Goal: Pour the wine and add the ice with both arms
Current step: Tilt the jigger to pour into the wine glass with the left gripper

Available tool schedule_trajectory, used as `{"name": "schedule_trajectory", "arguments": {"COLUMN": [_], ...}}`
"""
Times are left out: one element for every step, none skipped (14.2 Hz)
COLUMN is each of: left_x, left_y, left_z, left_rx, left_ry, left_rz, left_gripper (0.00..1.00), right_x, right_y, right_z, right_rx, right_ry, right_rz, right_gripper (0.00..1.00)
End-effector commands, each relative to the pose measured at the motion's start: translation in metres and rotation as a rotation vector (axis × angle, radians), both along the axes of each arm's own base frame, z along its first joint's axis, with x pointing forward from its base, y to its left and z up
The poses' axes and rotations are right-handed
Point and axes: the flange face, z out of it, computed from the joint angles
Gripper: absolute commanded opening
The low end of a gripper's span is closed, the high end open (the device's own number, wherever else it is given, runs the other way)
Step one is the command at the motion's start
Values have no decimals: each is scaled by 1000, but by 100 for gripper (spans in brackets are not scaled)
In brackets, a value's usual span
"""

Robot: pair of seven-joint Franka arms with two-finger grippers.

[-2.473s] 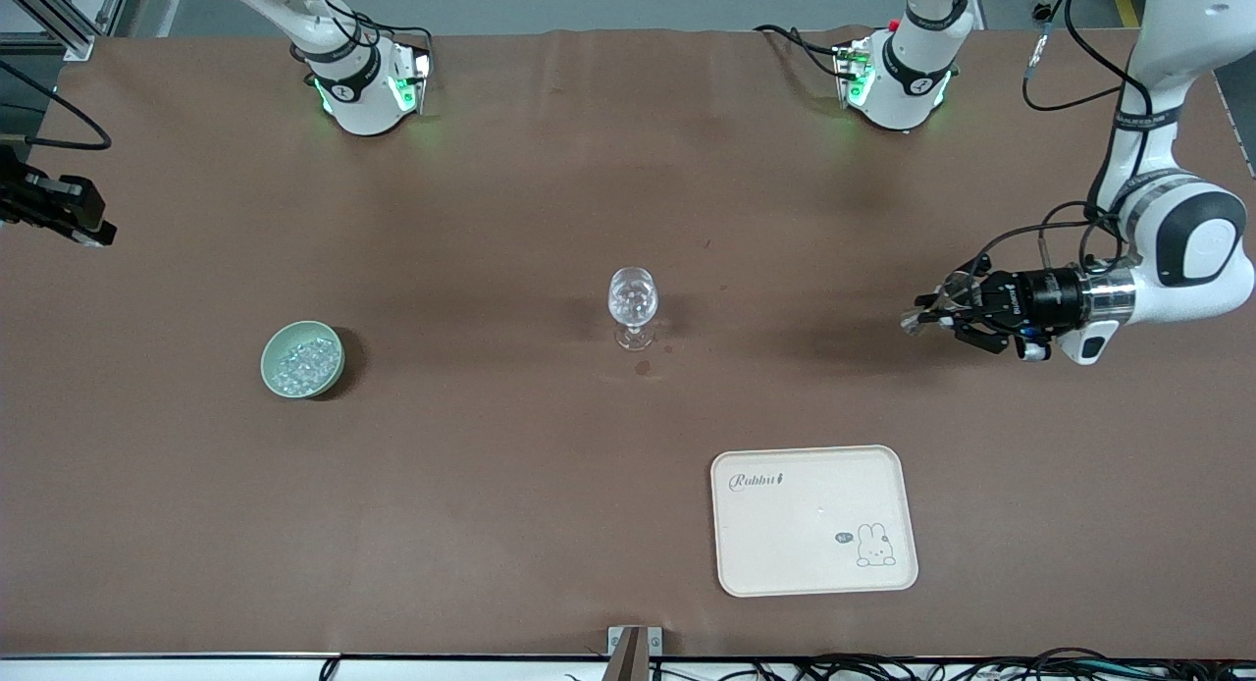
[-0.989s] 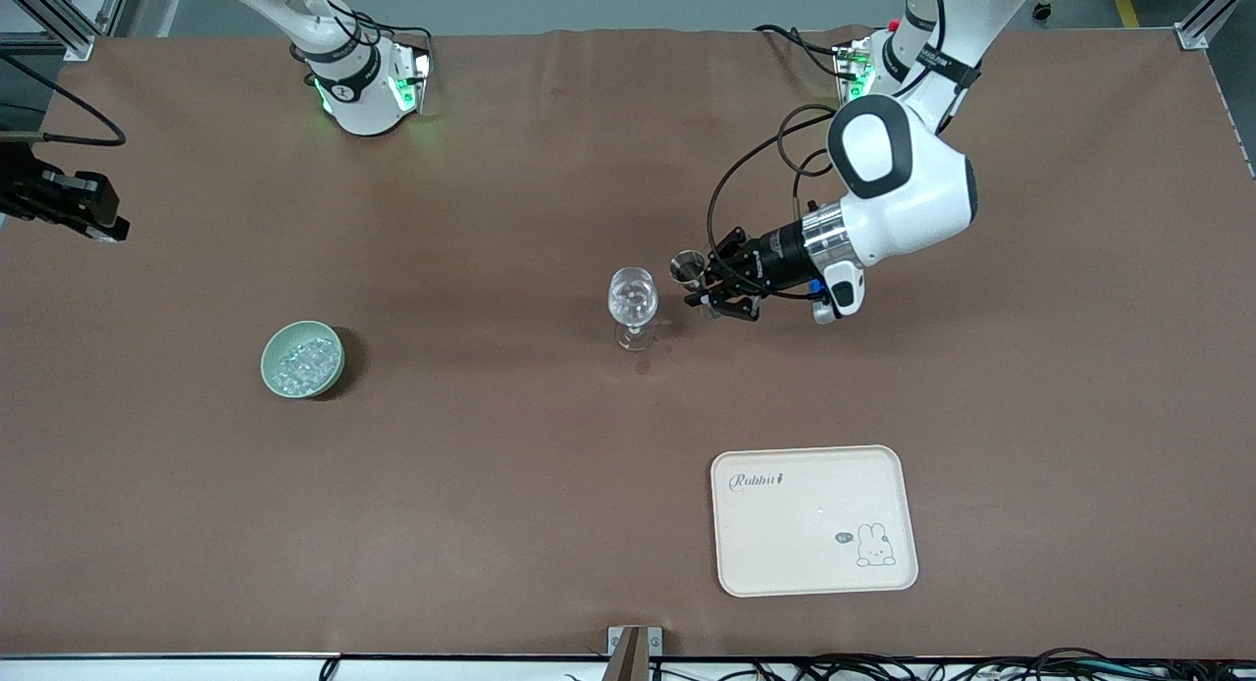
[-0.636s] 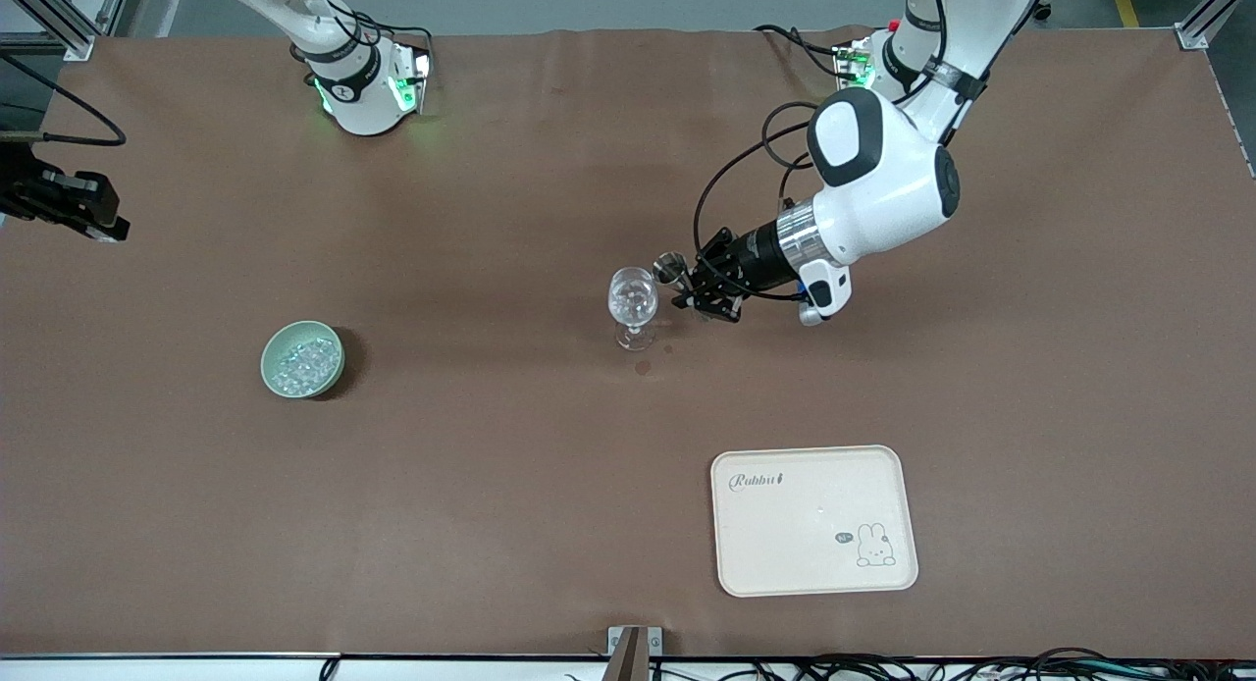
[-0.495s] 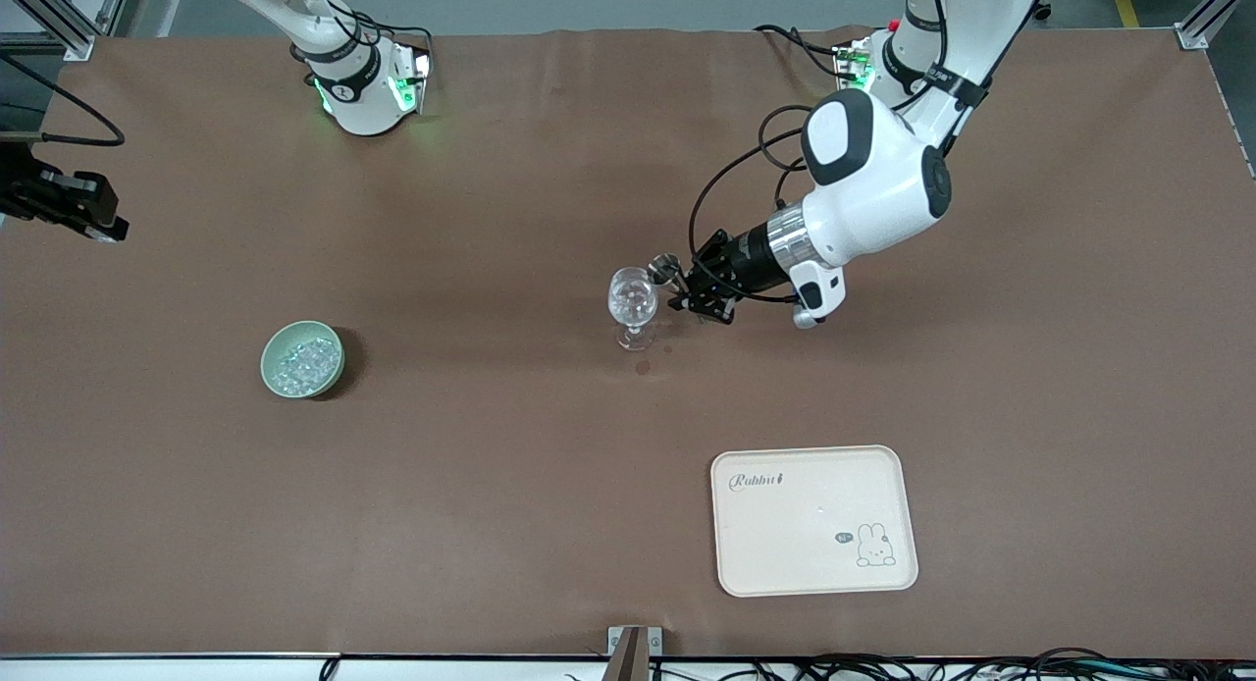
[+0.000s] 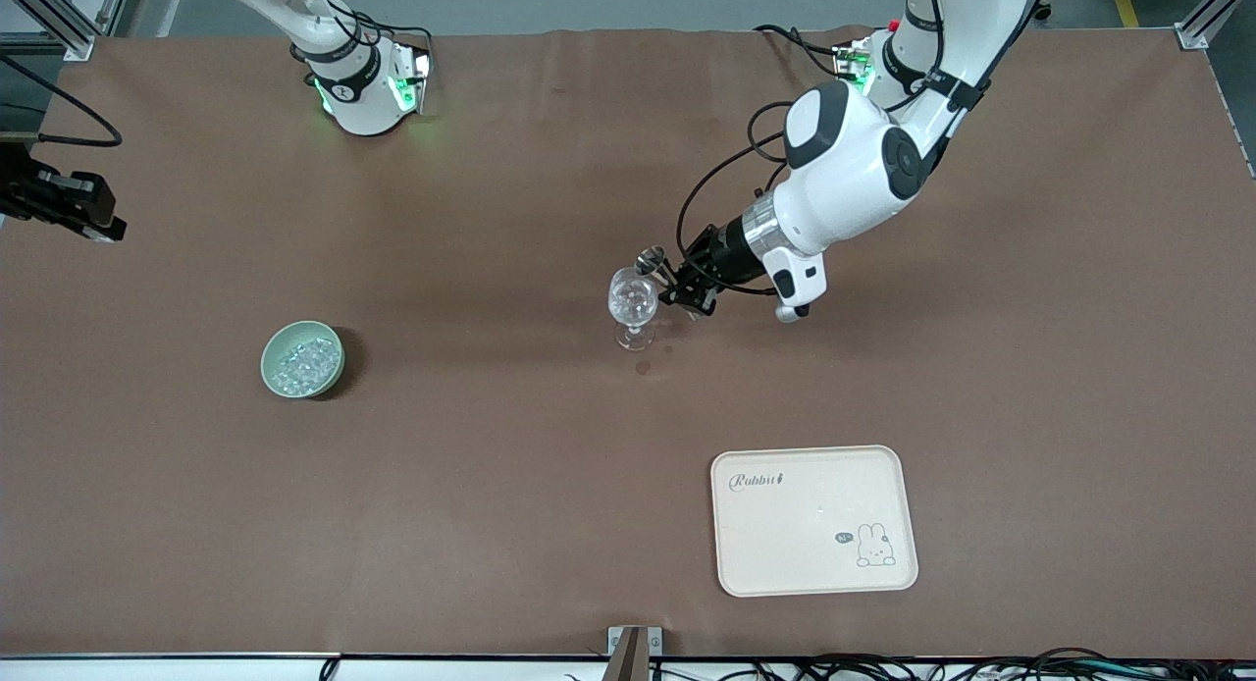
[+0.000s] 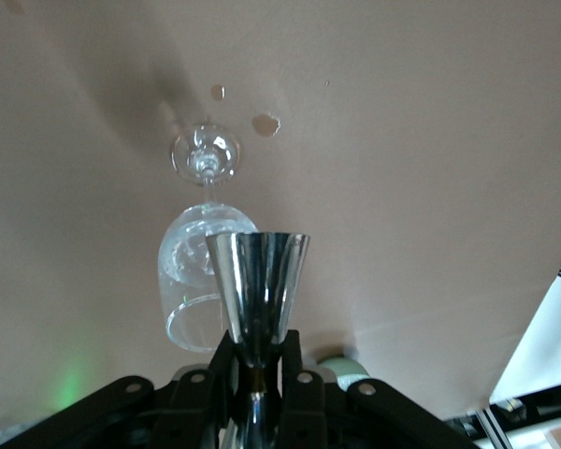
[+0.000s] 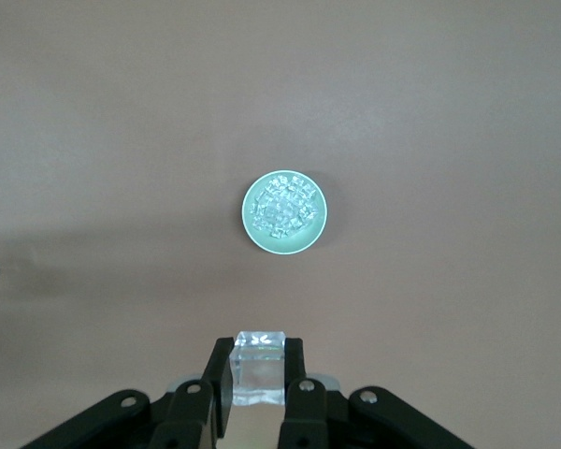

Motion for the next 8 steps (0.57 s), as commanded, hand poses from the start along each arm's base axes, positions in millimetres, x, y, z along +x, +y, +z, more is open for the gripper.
{"name": "schedule_trajectory", "arguments": {"left_x": [11,13,13,10,5,5,4,3], "left_y": [-18,-23,-25,-29,-33,-32,-32,-33], "left_z": [9,8,8,8,9,8,8,7], "left_rx": [36,60,81,100,113,121,129,141], "left_ry": [-32,-41,-52,-66,-77,-77,-78,-87], "left_rz": [10,12,14,-2,-24,-29,-37,-50], "left_gripper": [0,0,0,0,0,0,0,0], "right_x": [-4,-4,-4,-4,-4,-4,-4,-4], "right_y": [-4,-3,-2,-1,-1,-1,-1,-1], "right_z": [4,3,3,3,3,3,3,2], "right_rx": [9,9,9,9,9,9,9,9], "right_ry": [1,3,3,1,1,3,3,4], "right_rz": [-8,-6,-5,-3,-3,-3,-3,-2], "right_gripper": [1,1,1,1,1,1,1,1]}}
